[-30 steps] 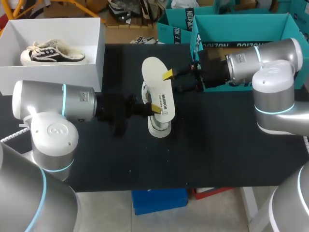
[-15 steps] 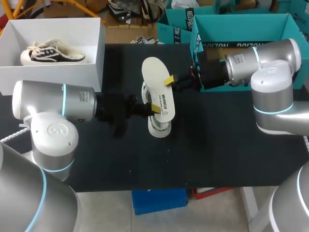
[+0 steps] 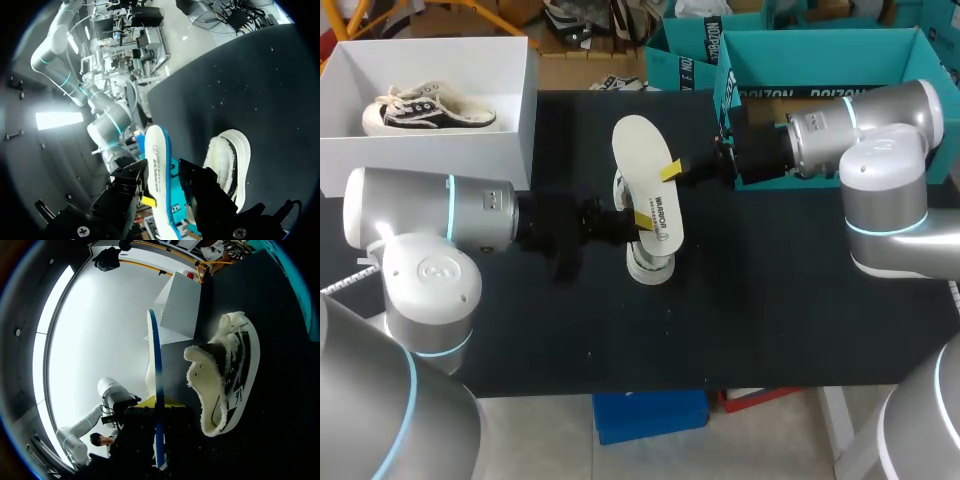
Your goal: Take the shoe out of the shoebox, open the shoe tongue, remove and reinsert the insole, then place the shoe into the shoebox
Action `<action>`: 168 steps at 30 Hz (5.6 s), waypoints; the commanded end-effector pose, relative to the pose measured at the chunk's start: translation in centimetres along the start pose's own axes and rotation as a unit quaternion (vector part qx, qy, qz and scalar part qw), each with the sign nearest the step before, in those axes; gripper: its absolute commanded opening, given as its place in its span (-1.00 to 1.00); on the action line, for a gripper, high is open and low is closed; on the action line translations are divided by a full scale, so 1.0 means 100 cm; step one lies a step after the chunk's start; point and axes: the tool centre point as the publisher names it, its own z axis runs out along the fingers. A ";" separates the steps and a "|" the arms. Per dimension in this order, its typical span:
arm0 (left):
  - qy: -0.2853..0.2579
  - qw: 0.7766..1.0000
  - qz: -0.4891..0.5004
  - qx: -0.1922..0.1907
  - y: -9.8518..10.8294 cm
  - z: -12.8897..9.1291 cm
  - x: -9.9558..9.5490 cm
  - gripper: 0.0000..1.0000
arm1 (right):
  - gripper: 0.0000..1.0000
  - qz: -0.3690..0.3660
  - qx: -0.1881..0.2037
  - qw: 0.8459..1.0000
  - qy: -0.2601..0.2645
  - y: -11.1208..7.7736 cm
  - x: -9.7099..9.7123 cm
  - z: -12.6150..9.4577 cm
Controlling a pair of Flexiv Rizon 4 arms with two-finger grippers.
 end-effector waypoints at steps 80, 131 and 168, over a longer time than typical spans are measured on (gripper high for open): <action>0.594 0.804 0.010 0.015 0.039 -0.002 -0.056 1.00 | -1.00 0.000 -0.001 1.000 0.000 0.000 -0.001 0.002; 0.566 0.823 -0.046 0.005 0.190 0.002 -0.013 1.00 | -1.00 0.000 -0.001 1.000 0.000 0.000 -0.001 0.002; 0.556 0.831 -0.034 -0.006 0.113 -0.019 -0.027 1.00 | -1.00 0.000 -0.001 1.000 0.000 0.000 -0.001 0.002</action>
